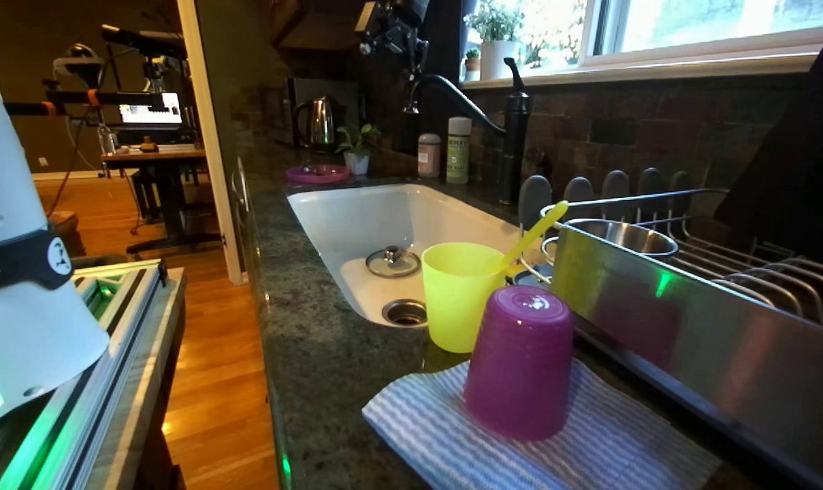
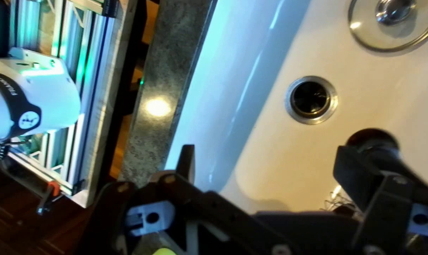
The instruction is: Move the kitchen faucet to the right
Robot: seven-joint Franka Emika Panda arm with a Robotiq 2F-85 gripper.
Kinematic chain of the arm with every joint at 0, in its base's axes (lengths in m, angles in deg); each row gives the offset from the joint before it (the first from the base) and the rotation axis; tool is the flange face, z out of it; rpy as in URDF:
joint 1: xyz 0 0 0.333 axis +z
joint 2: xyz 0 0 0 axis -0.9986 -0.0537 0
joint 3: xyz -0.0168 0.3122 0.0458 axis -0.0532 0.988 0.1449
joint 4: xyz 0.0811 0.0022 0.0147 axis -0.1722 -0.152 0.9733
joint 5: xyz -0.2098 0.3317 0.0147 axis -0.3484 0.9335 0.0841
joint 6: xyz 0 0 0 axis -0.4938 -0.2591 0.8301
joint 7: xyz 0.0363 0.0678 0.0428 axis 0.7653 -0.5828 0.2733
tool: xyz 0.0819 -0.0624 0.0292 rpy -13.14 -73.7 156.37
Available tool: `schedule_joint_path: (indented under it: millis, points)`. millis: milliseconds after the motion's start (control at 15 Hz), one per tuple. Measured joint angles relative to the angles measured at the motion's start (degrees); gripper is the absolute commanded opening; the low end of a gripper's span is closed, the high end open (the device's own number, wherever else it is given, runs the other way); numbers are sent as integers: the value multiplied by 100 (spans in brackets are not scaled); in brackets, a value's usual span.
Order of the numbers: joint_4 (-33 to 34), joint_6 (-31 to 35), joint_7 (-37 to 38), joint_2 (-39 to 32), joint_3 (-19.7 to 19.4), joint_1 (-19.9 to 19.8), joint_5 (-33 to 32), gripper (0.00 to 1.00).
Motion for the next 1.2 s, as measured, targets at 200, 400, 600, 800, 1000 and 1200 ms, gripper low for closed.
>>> schedule_joint_path:
  millis: [200,400,600,800,1000,1200]
  points:
    - [-637,-151,414,400,-111,-235,6,100]
    - [-1025,-156,632,714,-149,-426,6,100]
    - [-1050,-157,655,1040,-26,-422,14,100]
    - [-953,-157,443,1393,300,-303,-324,100]
    - [-788,36,-54,1476,559,-204,-609,100]
    - [-855,711,-810,1409,573,-242,-909,100]
